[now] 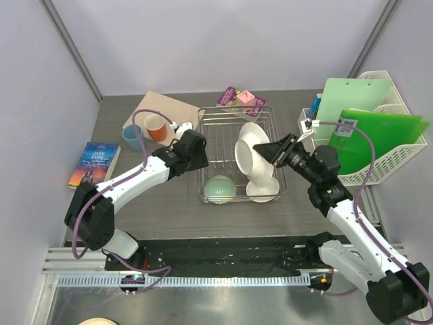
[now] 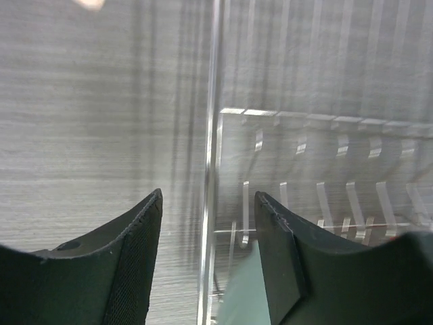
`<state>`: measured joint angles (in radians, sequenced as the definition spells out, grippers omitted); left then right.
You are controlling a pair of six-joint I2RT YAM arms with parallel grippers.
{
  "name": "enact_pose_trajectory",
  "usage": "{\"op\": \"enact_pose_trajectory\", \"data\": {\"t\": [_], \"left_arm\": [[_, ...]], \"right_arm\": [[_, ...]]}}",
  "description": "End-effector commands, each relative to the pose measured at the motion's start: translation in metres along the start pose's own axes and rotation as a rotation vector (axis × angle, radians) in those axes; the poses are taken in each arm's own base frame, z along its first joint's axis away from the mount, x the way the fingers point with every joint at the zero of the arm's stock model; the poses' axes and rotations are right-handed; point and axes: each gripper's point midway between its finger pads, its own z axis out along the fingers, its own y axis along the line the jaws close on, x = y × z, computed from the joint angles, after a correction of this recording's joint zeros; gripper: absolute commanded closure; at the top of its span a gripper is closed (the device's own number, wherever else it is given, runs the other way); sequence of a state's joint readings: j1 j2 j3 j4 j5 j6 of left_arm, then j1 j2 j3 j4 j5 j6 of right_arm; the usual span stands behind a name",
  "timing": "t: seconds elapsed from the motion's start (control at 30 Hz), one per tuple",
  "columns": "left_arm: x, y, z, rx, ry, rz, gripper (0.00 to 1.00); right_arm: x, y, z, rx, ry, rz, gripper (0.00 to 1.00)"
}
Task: Unload the mixed dishes from the dish rack
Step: Pick up the plate from the dish rack.
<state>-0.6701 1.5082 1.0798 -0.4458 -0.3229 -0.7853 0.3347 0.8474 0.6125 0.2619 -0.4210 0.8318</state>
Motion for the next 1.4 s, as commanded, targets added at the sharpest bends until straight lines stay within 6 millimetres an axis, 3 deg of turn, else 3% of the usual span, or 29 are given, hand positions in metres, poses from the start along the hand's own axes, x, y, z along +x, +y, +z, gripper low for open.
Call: {"op": "enact_pose_trajectory", "data": {"t": [0.0,0.17,0.27,0.33,0.4,0.43,0.5,0.63,0.83,0.93,1.07,1.1,1.23,1.37], "left_arm": [[-0.045,-0.013,-0.035,0.041,-0.116,-0.007,0.42],[-0.057,-0.014,-0.047,0.047,-0.144,-0.012,0.41],[-0.066,-0.014,-0.056,0.048,-0.173,-0.011,0.35],[-0.074,-0.015,-0.062,0.053,-0.193,-0.010,0.25],[-0.085,-0.019,-0.072,0.075,-0.219,-0.017,0.22],[-0.088,-0.021,-0.075,0.082,-0.224,-0.012,0.21],[-0.095,-0.025,-0.081,0.096,-0.238,-0.017,0.21],[-0.101,-0.031,-0.089,0.123,-0.246,-0.025,0.21],[-0.109,-0.029,-0.100,0.128,-0.268,-0.023,0.20],[-0.114,-0.023,-0.105,0.119,-0.286,-0.025,0.20],[-0.120,-0.014,-0.111,0.136,-0.289,-0.055,0.08],[-0.120,-0.014,-0.113,0.151,-0.284,-0.065,0.07],[-0.119,-0.013,-0.113,0.222,-0.254,-0.098,0.06],[-0.115,-0.008,-0.111,0.234,-0.237,-0.094,0.07]], "right_arm": [[-0.056,0.036,0.002,-0.031,-0.142,-0.203,0.99],[-0.059,0.023,0.005,0.050,-0.141,-0.259,0.99],[-0.063,0.017,0.005,0.113,-0.147,-0.337,0.99],[-0.063,0.017,0.006,0.145,-0.140,-0.386,0.99],[-0.074,0.016,0.004,0.213,-0.159,-0.482,0.99],[-0.067,0.021,0.005,0.227,-0.118,-0.514,0.99],[-0.072,0.020,0.005,0.294,-0.130,-0.593,0.99],[-0.057,0.040,0.013,0.298,-0.081,-0.694,0.99],[-0.034,0.042,0.024,0.370,-0.011,-0.888,0.99],[-0.009,0.055,0.027,0.323,0.027,-0.955,0.99],[0.008,0.068,0.019,0.321,0.038,-1.087,0.99],[0.018,0.076,0.016,0.294,0.048,-1.111,0.99],[0.026,0.087,0.006,0.298,0.054,-1.222,0.99],[0.031,0.088,-0.001,0.330,0.077,-1.356,0.99]]}}
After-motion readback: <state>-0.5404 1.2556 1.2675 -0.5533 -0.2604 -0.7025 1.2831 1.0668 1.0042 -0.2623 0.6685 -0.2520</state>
